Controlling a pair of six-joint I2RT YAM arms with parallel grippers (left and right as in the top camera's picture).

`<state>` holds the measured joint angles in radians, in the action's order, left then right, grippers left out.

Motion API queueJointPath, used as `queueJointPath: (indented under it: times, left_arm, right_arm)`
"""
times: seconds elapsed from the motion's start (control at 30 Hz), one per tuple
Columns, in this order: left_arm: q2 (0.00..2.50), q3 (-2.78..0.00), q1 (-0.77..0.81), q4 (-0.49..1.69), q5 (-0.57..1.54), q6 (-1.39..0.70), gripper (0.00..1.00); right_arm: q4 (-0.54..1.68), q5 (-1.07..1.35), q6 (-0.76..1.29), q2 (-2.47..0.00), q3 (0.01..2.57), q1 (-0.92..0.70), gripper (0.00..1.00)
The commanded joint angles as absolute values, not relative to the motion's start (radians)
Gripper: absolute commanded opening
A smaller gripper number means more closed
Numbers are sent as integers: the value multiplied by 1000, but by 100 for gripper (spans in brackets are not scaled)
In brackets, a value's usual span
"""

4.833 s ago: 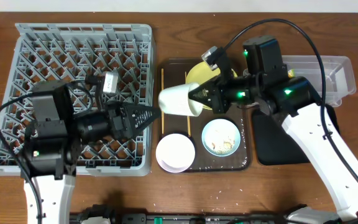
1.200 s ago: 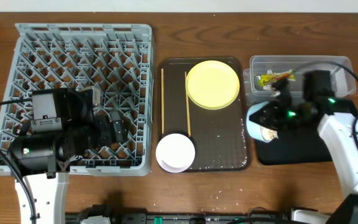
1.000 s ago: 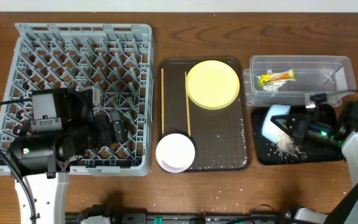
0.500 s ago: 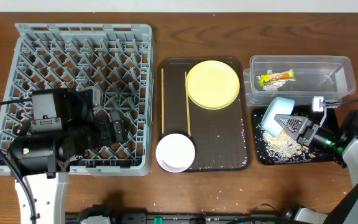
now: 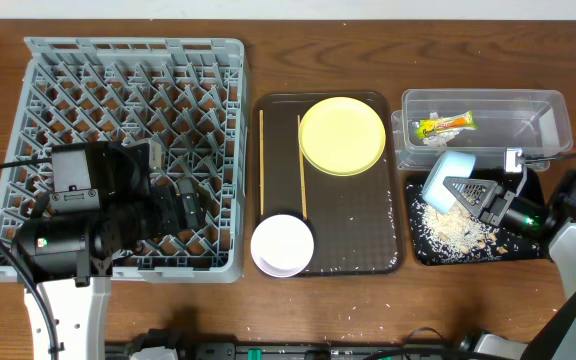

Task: Sort waste into correct bins and load items into the dishwasher
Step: 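Move the blue bowl over the black tray and tip out the rice, then set the empty blue bowl back on the brown tray with right gripper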

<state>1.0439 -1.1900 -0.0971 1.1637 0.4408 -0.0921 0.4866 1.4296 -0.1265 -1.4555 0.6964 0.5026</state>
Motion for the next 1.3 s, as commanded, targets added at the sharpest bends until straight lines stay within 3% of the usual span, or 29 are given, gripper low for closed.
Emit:
queueJointPath:
  times: [0.0, 0.03, 0.1, 0.17, 0.27, 0.43, 0.57, 0.63, 0.73, 0.8, 0.87, 0.97, 1.0, 1.17, 1.27]
  left_arm:
    - [1045, -1199, -94, 1166, 433, -75, 91]
    - [1045, -1199, -94, 1166, 433, -75, 91]
    - [1045, -1199, -94, 1166, 434, -75, 91]
    - [1045, -1199, -94, 1166, 434, -75, 91]
    - [1045, -1199, -94, 1165, 434, -74, 91]
    - [1046, -1199, -59, 1136, 433, -71, 91]
    - [1067, -1199, 52, 1066, 421, -71, 85]
    - [1124, -1199, 147, 1035, 303, -84, 84]
    - [1210, -1199, 212, 1008, 271, -111, 83]
    - [1257, -1199, 234, 980, 272, -136, 82]
    - [1306, -1199, 259, 937, 271, -147, 82]
    - [1364, -1199, 294, 886, 271, -147, 82]
    - [1398, -1199, 311, 858, 271, -165, 82]
    - [1509, -1199, 374, 744, 266, -196, 76]
    - [1604, -1199, 443, 673, 164, -197, 75]
  right_arm:
    - [493, 1430, -56, -1459, 697, 486, 1]
    - [476, 1496, -122, -1459, 697, 483, 3]
    - [437, 1384, 29, -1459, 697, 483, 1]
    - [413, 1552, -39, -1459, 698, 467, 1]
    - [412, 1397, 72, -1449, 700, 393, 1]
    - [490, 924, 202, -1364, 737, 41, 1]
    - [548, 470, 286, -1345, 791, -314, 3]
    - [552, 152, 399, -1379, 790, -512, 5]
    - [542, 60, 426, -1425, 790, -602, 5]
    - [533, 52, 426, -1451, 790, -633, 16]
    - [537, 52, 426, -1457, 793, -641, 38]
    - [582, 57, 434, -1417, 833, -614, 49]
    - [619, 57, 434, -1375, 868, -586, 57]
    - [713, 60, 450, -1230, 961, -477, 76]
    - [716, 66, 474, -1165, 970, -416, 72]
